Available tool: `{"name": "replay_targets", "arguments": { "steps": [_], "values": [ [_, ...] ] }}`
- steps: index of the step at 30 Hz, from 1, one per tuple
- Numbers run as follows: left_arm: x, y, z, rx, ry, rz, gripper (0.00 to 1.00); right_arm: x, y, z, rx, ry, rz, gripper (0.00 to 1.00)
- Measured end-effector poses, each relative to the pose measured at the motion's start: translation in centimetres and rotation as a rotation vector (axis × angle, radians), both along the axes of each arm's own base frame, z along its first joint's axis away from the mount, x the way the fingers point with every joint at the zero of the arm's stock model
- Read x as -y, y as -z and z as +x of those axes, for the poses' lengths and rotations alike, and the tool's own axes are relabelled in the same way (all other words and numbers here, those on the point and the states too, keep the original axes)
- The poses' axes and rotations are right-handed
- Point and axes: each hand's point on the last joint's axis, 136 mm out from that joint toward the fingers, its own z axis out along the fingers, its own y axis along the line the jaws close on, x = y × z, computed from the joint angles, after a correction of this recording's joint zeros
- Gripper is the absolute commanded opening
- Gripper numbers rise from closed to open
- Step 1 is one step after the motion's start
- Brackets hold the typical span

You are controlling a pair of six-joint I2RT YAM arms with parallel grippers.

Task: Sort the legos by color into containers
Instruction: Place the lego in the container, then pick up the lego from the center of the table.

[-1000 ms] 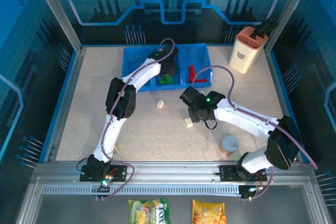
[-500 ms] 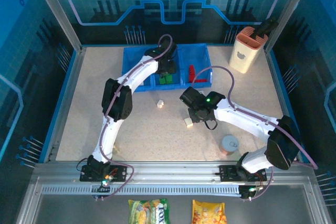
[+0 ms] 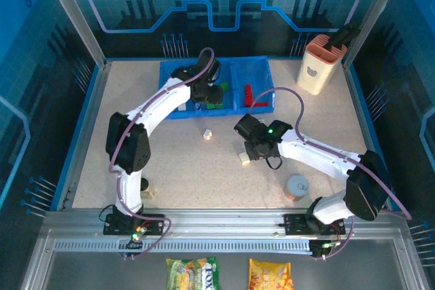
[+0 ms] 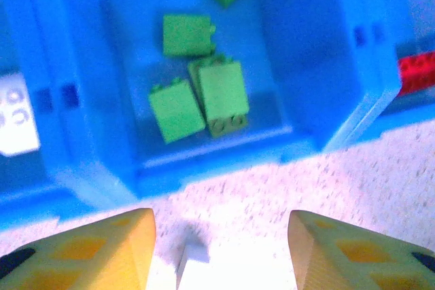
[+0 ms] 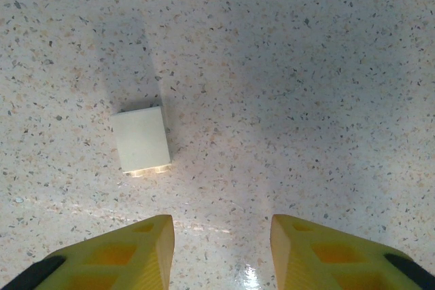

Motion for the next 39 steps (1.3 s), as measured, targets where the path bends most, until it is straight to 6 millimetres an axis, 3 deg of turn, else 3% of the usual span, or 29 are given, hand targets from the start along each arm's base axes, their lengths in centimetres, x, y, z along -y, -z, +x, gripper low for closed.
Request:
{"name": "replay_targets", "arguments": {
  "steps": [6, 11, 18, 26, 32, 39],
  "values": [
    [-1.6, 0.8, -3.7, -0.034, 0.022, 0.003, 0.55, 0.3, -0.2, 0.1, 0.007, 0.007, 0.010, 0.43],
    [-2.7, 2.6, -6.5, -0.071, 0.042, 0.011, 0.55, 0.3, -0.7, 0.1, 0.018, 0.002, 0.019, 0.43],
    [-3.1, 5.6, -8.6, -0.133, 0.072, 0.011, 0.54, 0.4, -0.8, 0.1, 0.022, 0.003, 0.022, 0.43],
    [-1.9, 6.6, -8.9, -0.133, 0.136, 0.000, 0.52, 0.7, -1.0, 0.0, 0.024, 0.007, 0.024, 0.43],
    [-0.9, 9.3, -9.4, -0.186, 0.187, 0.041, 0.50, 0.9, -1.2, -0.3, 0.025, 0.007, 0.024, 0.43],
    [-0.2, 10.7, -8.3, -0.201, 0.222, 0.073, 0.48, 1.2, -1.3, -0.5, 0.029, 0.009, 0.029, 0.43]
  ]
}}
